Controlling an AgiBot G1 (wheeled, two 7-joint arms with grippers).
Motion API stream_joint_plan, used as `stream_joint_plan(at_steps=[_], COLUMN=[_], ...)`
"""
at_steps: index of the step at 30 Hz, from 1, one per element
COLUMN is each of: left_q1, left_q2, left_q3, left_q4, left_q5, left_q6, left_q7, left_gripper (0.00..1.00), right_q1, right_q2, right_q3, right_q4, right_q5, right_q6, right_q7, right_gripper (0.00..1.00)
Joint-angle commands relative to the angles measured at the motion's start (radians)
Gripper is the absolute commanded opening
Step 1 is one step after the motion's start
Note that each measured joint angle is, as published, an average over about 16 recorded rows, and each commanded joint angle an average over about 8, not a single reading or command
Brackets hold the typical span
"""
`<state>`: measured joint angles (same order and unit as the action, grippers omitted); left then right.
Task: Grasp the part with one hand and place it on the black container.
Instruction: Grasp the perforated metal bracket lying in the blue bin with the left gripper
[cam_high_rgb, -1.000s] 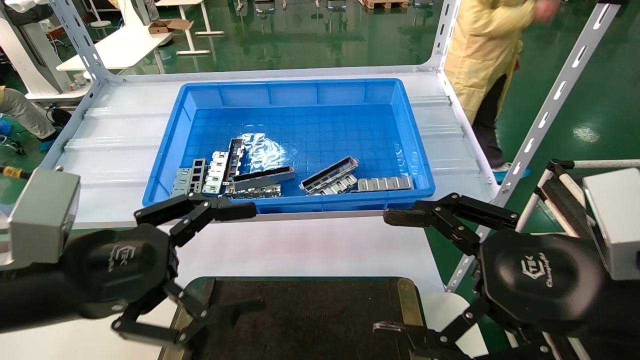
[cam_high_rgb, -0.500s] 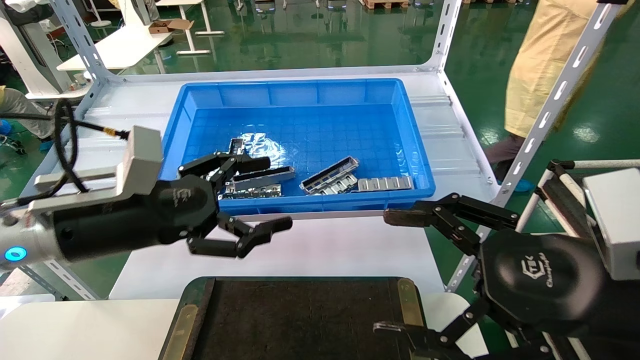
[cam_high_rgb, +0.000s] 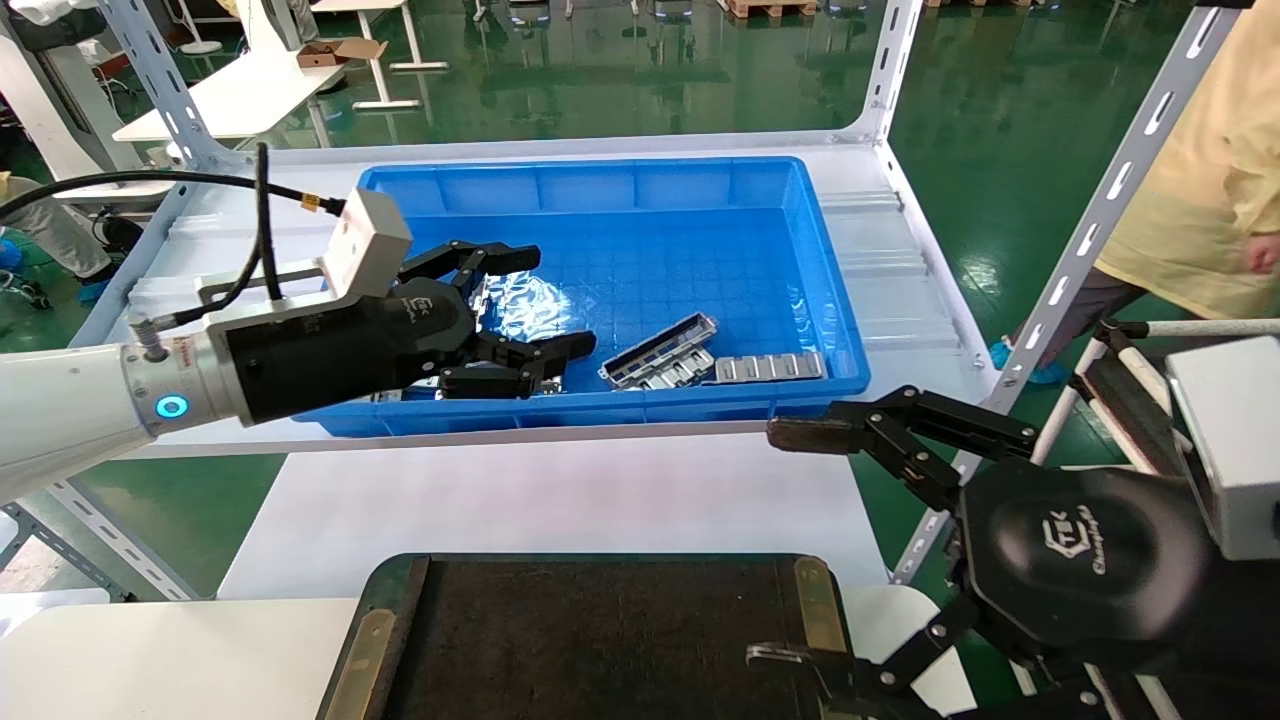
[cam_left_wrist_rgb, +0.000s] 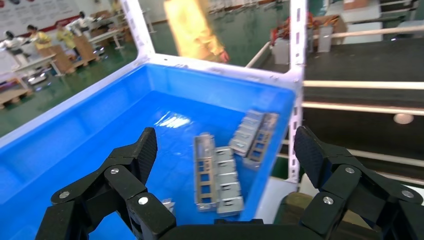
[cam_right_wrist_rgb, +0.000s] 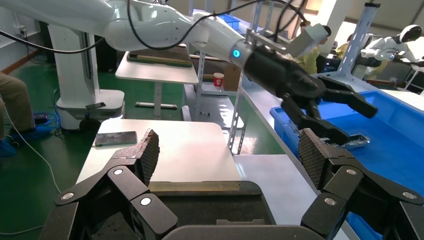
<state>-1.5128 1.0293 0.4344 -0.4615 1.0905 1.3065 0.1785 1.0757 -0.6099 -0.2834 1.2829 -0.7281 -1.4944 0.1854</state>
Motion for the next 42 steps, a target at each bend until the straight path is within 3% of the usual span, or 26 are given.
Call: stream_joint_plan(at_steps=[1,12,21,42], left_q1=[-0.028,-0.116,-0.131,-0.153], left_q2=[0.024,0.127,0.196,0.192], left_q3=[0.006,0.023,0.027,0.043], left_q4=[0.062,0.320,0.416,0.461], left_q5=[0.014,0.063,0.079,0.101], left_q6=[-0.009,-0.194,-0.394,-0.332], left_q7=[0.029,0.148,0.193,0.172], left_gripper=[1.00,1.00,1.00,1.00], right_q1=[0.000,0.000,0.000,0.001], right_q2=[0.000,0.000,0.001,0.001], right_q3=[0.000,-0.001,-0.002,-0.003], right_q4=[0.000,0.000,0.000,0.000], right_q5=[0.000,0.001,0.001,0.002], right_q6=[0.000,0.000,0.001,0.001], right_q7=[0.000,0.000,-0.001,-0.002], right_gripper=[1.00,1.00,1.00,1.00])
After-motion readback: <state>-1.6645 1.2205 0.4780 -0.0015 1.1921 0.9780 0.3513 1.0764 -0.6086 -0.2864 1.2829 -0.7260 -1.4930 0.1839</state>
